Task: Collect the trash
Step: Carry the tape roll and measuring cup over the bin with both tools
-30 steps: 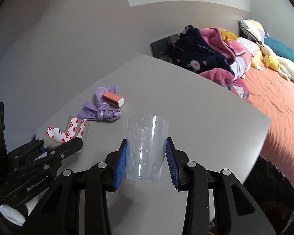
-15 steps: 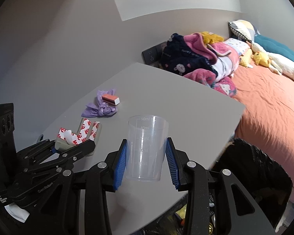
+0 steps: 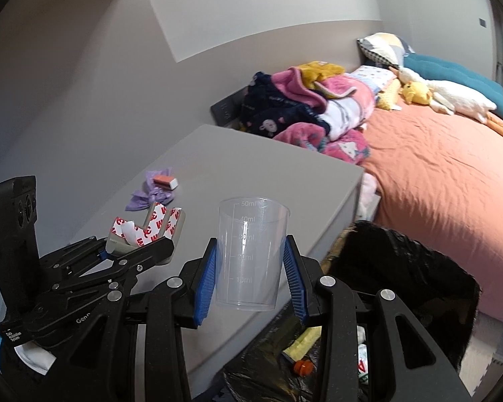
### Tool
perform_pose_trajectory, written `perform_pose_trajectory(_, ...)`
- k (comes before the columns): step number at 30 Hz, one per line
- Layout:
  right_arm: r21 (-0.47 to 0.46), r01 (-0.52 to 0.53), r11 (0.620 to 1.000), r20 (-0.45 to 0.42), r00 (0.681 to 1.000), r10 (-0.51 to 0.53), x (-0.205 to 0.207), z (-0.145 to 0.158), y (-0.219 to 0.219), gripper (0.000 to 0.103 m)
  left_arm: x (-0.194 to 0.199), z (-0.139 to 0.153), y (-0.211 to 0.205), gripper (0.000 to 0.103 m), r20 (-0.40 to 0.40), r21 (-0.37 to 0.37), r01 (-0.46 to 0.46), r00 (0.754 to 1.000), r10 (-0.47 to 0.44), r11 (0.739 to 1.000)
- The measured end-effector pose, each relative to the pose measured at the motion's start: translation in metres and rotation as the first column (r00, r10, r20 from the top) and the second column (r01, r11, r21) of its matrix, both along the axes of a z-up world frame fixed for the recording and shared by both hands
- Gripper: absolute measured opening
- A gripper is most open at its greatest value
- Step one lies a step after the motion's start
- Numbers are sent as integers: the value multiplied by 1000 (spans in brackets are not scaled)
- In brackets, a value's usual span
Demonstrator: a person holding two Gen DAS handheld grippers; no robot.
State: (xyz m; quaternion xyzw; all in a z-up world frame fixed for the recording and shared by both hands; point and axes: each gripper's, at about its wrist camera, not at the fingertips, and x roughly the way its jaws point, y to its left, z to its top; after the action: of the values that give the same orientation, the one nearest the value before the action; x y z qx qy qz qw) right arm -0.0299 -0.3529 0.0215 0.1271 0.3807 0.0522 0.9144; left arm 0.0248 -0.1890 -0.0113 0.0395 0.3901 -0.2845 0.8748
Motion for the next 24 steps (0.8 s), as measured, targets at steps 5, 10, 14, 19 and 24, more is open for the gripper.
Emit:
perform_pose_trajectory(5,-1,48,999,11,999,-48,-9,5,-19,40,-2,3,-20,35,4,-9,49,999,-49,999)
perform_pose_trajectory(10,1,95,995,21,995,-95,-18,9,-38,40,-4,9,-39,35,11,-15,97,995,-97,995)
perform_pose_trajectory(14,4,135,991,28,990,-135,-27,11,-53,40,-5,10,-54,35,11,-17,135,991,-135,991)
perform_pose_trajectory(19,9,182,983,33,983,-182,-37,13,-70,40,-9,14,-75,35,17,-15,192,981,-191,981)
perform_pose_trajectory(24,15,224,974,37,974,-225,-46,14,-84,40,-15,19,-93,35,21,-18,244,970,-244,970)
